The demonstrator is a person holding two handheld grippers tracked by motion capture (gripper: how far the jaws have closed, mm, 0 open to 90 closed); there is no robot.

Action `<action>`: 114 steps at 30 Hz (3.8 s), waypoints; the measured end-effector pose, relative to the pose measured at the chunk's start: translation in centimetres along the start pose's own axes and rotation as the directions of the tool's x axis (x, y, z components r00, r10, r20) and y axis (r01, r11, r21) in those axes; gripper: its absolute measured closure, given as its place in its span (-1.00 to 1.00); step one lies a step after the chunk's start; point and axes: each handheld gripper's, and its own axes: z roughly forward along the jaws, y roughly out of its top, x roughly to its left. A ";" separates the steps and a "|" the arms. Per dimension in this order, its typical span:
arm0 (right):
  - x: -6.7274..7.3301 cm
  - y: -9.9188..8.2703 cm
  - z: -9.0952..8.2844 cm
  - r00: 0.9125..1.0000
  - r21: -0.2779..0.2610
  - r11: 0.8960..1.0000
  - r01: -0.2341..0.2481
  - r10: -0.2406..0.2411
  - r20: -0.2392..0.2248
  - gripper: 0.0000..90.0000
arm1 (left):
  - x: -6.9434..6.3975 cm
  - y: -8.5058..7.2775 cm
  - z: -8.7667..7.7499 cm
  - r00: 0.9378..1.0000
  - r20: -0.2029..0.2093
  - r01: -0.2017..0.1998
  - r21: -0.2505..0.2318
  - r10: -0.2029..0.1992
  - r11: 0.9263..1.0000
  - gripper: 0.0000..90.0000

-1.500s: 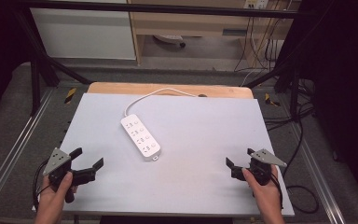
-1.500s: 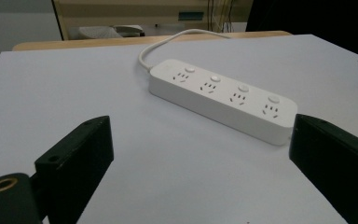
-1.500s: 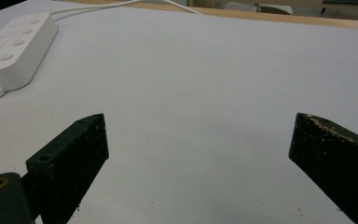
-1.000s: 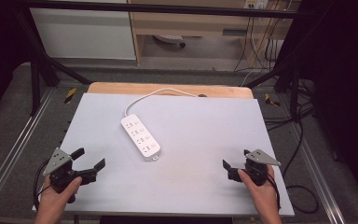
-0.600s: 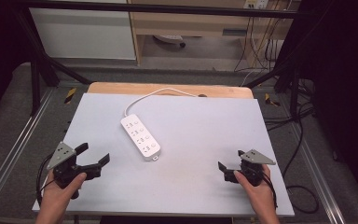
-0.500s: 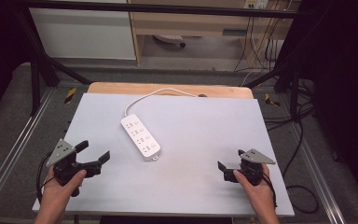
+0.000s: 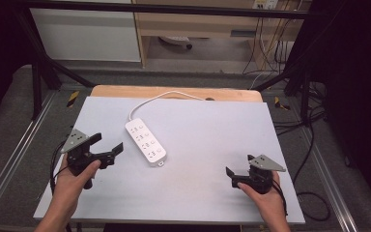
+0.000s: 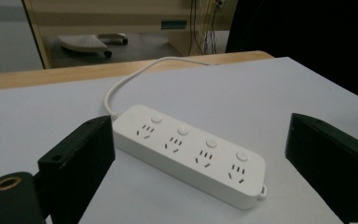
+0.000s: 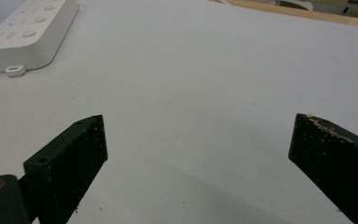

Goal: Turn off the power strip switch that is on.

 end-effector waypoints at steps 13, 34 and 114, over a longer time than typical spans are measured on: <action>-0.5 -0.2 -0.5 0.999 0.000 0.999 -0.036 0.036 -0.008 -0.91 | -0.2 2.3 5.4 0.999 -0.001 -0.038 0.025 0.038 0.999 -0.84; -0.2 -0.1 -0.1 1.000 0.011 1.000 -0.019 0.018 0.019 -0.86 | 1.4 3.9 9.2 0.997 -0.075 -0.032 0.019 0.033 0.999 -0.80; -0.7 -0.3 -0.2 0.999 0.014 1.000 -0.022 0.022 -0.030 -0.92 | 0.8 2.0 14.2 0.997 -0.004 -0.075 0.160 0.076 0.984 0.91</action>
